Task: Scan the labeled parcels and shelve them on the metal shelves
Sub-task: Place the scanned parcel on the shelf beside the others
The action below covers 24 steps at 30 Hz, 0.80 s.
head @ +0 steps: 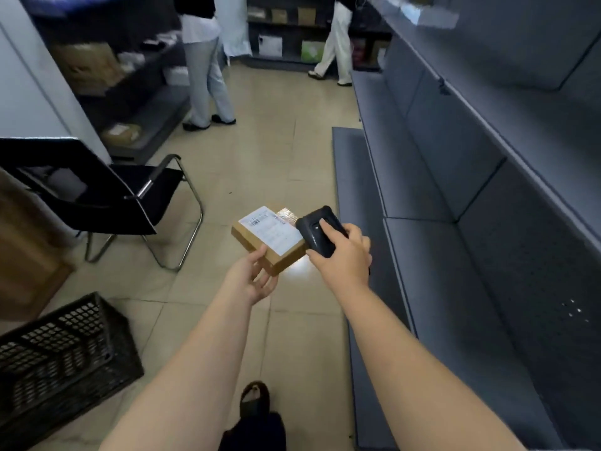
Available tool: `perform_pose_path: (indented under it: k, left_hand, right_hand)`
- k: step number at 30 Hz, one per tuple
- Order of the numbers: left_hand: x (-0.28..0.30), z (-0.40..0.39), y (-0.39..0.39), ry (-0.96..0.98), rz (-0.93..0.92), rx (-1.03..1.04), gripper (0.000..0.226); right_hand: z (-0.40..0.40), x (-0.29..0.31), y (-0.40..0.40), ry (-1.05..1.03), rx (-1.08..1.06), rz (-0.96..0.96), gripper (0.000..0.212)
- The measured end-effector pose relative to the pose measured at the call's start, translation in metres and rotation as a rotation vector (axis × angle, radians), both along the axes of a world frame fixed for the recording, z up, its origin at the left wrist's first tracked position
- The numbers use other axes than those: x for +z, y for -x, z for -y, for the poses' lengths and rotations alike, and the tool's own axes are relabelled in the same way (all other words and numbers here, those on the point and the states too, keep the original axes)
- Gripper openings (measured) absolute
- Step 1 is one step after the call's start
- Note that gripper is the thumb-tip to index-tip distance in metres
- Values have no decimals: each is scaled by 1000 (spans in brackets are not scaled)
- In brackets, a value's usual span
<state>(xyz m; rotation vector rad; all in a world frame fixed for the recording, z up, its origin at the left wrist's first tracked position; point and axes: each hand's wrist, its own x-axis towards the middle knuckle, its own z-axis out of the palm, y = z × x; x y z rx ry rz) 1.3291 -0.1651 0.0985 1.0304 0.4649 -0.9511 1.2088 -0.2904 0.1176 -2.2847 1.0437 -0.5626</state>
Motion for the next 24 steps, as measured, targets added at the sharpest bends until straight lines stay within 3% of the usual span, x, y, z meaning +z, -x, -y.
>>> perform_pose_path:
  k: [9, 20, 24]
  left_hand:
    - [48, 179, -262, 77, 89, -46, 23]
    - [116, 486, -485, 182, 196, -186, 10]
    - [146, 591, -567, 203, 270, -228, 28]
  right_hand:
    - [172, 54, -240, 53, -73, 23, 60]
    - [454, 118, -452, 237, -190, 63, 60]
    - [556, 149, -525, 272, -209, 39, 59]
